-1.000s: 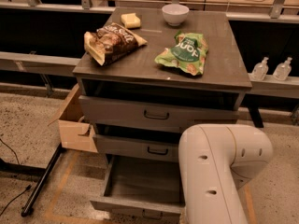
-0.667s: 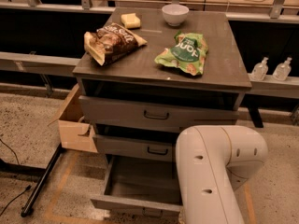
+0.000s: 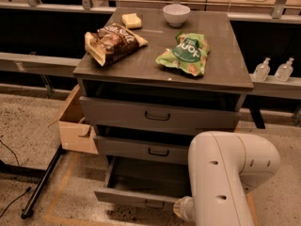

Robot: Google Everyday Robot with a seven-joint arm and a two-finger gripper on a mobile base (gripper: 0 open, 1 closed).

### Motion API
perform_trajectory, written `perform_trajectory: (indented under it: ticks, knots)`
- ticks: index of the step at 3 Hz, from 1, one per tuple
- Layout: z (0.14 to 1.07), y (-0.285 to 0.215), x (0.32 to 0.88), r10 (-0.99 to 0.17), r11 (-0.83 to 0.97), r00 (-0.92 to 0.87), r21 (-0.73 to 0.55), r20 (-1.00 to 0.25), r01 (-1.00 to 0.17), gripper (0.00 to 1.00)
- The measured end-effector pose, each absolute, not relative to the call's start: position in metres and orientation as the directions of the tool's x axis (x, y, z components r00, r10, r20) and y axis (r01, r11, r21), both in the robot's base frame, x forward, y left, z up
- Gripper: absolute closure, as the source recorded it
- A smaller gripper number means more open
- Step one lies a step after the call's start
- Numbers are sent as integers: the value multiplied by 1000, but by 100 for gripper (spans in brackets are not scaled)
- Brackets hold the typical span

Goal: Close bottom drawer

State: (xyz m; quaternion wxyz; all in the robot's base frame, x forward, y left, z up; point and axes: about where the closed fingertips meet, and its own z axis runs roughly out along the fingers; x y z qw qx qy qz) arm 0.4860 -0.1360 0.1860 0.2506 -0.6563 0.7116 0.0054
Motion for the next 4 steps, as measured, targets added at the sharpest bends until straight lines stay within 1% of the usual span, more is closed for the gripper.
perform_trajectory:
  ticks: [2, 4]
  knots:
    - [198, -106, 533, -874, 195, 36, -416, -485, -888, 100]
    - [201, -104, 576, -862, 221, 72, -500, -502, -837, 100]
